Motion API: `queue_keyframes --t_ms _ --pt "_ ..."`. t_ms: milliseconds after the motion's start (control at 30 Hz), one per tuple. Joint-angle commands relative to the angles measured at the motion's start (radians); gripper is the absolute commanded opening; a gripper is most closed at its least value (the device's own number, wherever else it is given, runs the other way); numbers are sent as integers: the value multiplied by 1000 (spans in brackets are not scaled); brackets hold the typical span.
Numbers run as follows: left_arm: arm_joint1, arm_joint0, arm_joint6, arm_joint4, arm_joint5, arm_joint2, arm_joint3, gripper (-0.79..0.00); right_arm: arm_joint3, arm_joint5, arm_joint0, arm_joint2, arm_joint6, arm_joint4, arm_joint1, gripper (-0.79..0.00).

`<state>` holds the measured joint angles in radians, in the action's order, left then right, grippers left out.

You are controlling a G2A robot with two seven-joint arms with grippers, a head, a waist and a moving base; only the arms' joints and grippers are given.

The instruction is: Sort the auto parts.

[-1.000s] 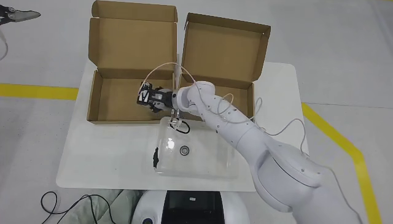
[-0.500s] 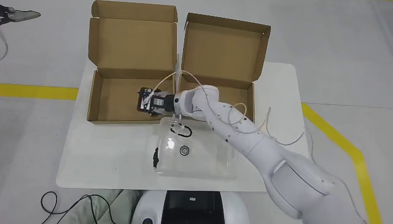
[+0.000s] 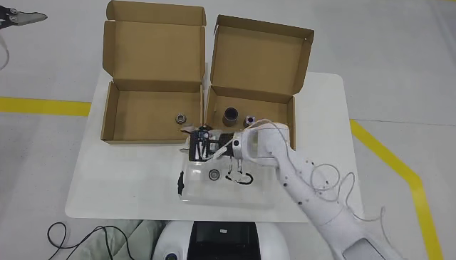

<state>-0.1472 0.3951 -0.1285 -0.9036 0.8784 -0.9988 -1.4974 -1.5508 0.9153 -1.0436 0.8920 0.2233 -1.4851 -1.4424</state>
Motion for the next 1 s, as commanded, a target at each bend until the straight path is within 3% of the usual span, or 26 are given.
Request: queue_keyframes --t_ms 0,167,367,967 --pt "0 0 0 0 0 0 0 0 -62 27 -56 38 15 -19 18 -456" --pt "0 0 0 0 0 0 0 0 -148 97 -156 99 24 -64 54 -443" --pt "0 0 0 0 0 0 0 0 -178 97 -224 96 -8 -121 83 -440" --pt "0 0 0 0 0 0 0 0 -62 59 -208 29 -2 -252 114 -449"
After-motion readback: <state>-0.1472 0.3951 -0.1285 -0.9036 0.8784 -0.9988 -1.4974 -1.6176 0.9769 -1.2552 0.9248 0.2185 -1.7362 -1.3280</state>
